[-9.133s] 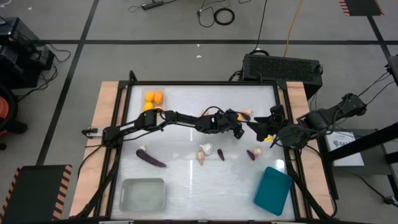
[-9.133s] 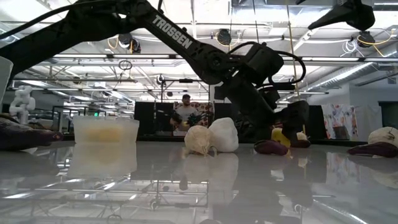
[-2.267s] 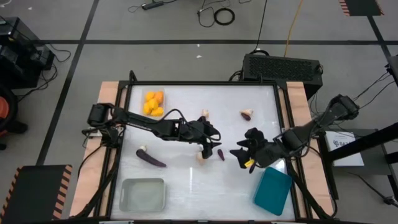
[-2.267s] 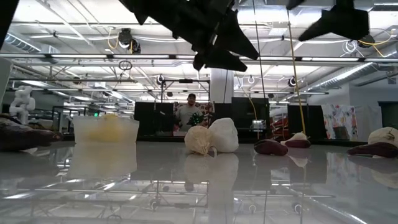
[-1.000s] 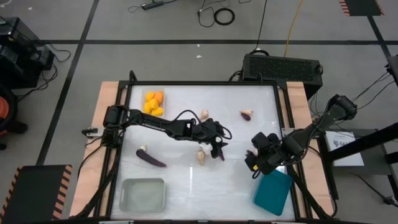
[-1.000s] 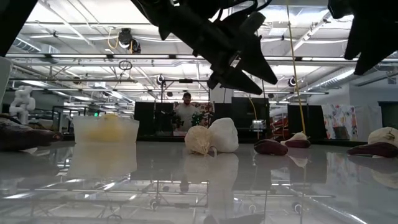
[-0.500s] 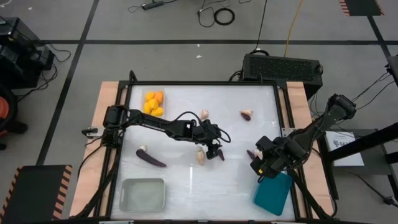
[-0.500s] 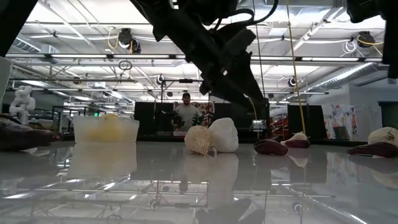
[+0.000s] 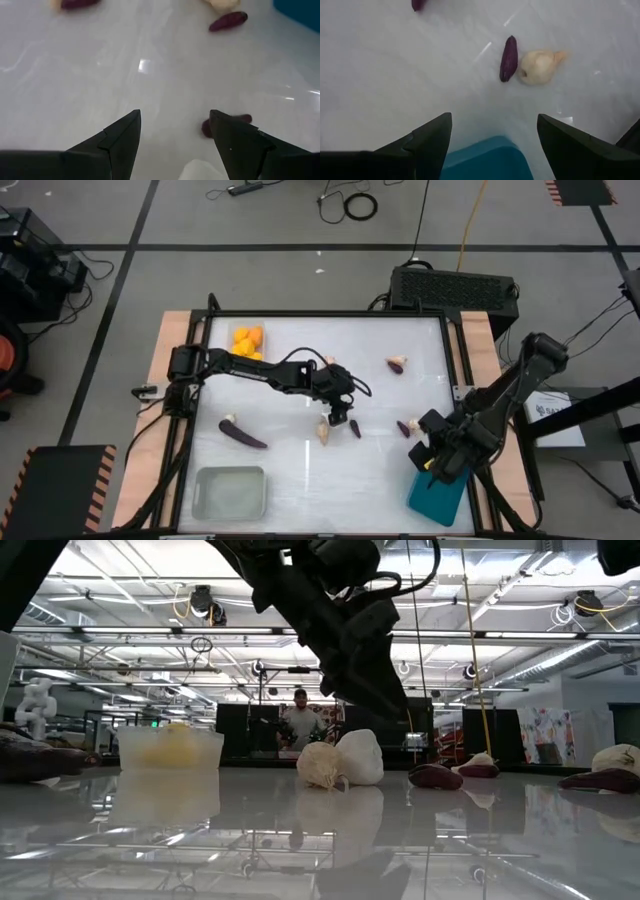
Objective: Sort produce into baskets
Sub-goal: Put the white garlic into the gray bin
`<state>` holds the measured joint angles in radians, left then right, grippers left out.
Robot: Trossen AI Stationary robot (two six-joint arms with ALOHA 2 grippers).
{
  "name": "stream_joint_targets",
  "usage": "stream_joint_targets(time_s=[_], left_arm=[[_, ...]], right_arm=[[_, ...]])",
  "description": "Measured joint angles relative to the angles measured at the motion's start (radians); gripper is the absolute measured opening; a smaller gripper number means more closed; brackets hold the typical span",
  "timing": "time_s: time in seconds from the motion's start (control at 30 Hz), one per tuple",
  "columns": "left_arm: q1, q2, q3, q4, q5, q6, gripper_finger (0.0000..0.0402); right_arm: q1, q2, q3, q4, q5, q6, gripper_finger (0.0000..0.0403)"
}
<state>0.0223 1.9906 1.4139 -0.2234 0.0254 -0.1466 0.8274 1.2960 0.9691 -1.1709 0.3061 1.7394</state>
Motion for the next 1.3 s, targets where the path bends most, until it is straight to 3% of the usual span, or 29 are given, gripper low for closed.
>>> stream_joint_targets(time_s=[0.23,0.37,0.63,1.03,1.3], left_arm=[[-0.004,-0.013,0.000,-0.076,0.085,0.161,0.0242],[-0.007,-0.039,0.000,-0.092,0.137,0.080,0.0242],[-0.025,-0.053,0.026,-0.195,0.145,-0.049,0.0242],[-0.044,-0.053,0.026,-0.227,0.159,0.020,0.0244],[-0.037,-0.053,0.026,-0.240,0.165,-0.037,0.0324]], right_arm=[[0.013,0.067,-0.001,0.024,-0.006,0.038,0.0286],[0.012,0.072,-0.001,0.069,-0.003,0.042,0.0286],[0.004,0.072,-0.001,0.083,0.040,0.080,0.0286],[-0.038,0.071,-0.001,0.078,0.043,0.014,0.0286],[-0.120,0.067,-0.001,0.105,0.037,-0.114,0.0286]])
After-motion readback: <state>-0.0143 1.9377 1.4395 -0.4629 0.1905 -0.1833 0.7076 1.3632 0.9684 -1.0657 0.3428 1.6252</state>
